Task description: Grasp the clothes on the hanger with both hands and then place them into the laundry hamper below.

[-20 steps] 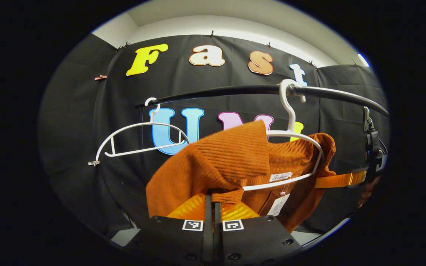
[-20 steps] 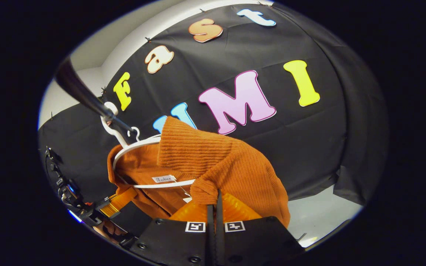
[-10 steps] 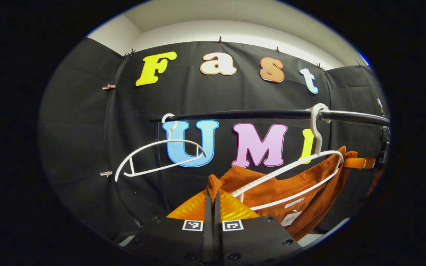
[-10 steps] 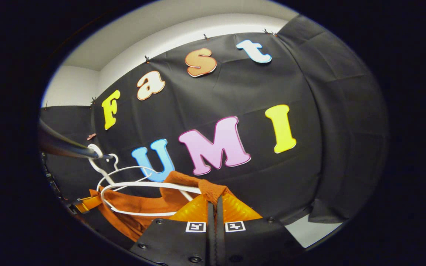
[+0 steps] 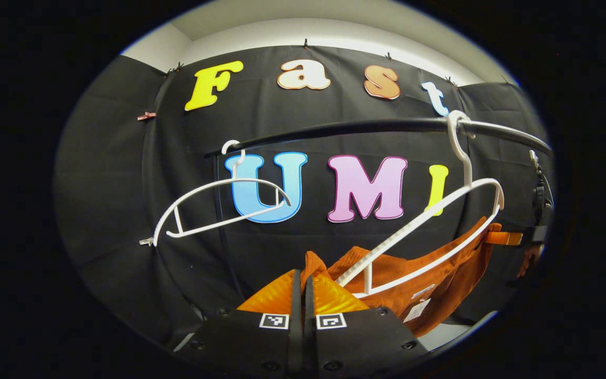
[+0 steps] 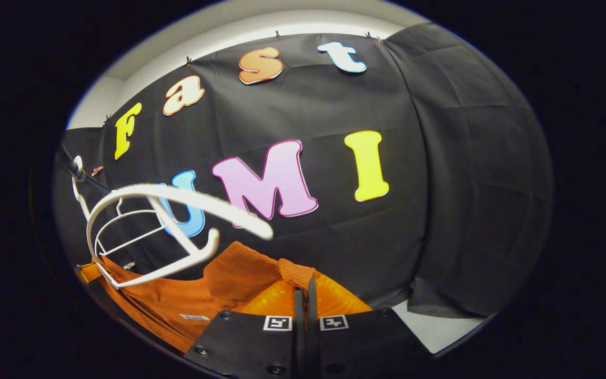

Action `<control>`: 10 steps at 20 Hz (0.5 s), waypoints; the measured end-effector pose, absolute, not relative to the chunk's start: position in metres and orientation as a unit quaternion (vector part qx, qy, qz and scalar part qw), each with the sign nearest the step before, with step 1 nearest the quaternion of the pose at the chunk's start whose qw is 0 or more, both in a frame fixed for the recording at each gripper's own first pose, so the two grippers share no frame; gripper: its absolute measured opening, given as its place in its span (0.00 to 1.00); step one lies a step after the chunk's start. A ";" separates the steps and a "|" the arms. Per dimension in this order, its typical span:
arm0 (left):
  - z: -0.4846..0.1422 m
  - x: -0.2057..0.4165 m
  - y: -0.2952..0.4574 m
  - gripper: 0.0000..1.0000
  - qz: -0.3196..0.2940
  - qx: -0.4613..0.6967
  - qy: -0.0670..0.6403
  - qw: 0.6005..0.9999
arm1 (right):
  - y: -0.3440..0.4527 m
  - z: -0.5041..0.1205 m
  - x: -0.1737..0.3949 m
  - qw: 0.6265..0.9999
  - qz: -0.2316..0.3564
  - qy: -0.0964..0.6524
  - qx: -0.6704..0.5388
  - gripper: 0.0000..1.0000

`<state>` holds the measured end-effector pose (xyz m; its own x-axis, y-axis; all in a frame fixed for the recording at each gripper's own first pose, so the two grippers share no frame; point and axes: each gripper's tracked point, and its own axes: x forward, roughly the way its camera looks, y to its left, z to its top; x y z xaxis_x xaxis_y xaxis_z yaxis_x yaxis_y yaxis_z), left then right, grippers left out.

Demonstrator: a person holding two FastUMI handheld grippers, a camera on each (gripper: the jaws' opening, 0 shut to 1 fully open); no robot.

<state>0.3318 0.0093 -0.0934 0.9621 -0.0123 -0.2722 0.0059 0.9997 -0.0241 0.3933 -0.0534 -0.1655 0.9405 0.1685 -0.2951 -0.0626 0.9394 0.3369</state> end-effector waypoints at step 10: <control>-0.180 0.294 0.012 0.05 -0.007 -0.034 0.193 0.981 | 0.067 -0.191 0.313 0.923 0.225 0.199 0.243 0.04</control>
